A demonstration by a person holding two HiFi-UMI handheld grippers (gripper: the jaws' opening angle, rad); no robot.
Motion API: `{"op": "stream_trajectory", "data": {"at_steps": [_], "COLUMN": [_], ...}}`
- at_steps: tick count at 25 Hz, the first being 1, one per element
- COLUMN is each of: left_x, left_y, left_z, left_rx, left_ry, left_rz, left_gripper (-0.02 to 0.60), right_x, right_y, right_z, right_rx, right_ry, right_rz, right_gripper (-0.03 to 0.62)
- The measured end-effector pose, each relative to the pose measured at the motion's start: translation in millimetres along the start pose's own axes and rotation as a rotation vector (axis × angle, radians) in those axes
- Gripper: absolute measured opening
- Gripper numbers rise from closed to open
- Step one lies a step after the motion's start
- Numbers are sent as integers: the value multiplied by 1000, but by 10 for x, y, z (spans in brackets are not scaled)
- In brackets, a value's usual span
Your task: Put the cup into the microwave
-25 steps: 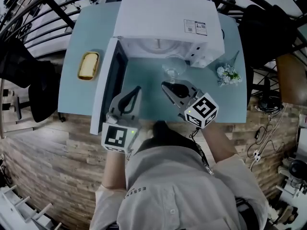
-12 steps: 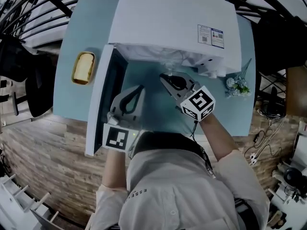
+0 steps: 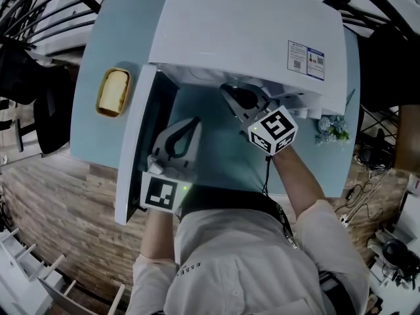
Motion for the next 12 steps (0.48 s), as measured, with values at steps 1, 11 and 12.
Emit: {"op": "stream_trajectory", "data": {"at_steps": [1,11,12], "left_x": [5,86,99], "left_y": [-9,-70,-74], "left_z": [-11,-49,-51], "left_rx": [0,2,0], "left_ry": [3,-2,-1], "left_rz": [-3,-21,-19], "left_gripper": [2,2,2], "right_x": [28,203,211], "right_y": [5,-62,-65], "right_z": [20,157,172], "right_rx": [1,1,0], "right_ry": [-2,-19,-24], "right_rz": [3,22,24], "right_gripper": [20,20,20]}}
Point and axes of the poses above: the fingertips, and each gripper's own axes: x forward along the fingers, z to its right, y out of its top, the point moved 10 cm from there along -x, backward along the fingers, and after that the axes turned 7 degrees about x, right-handed, at the moved point
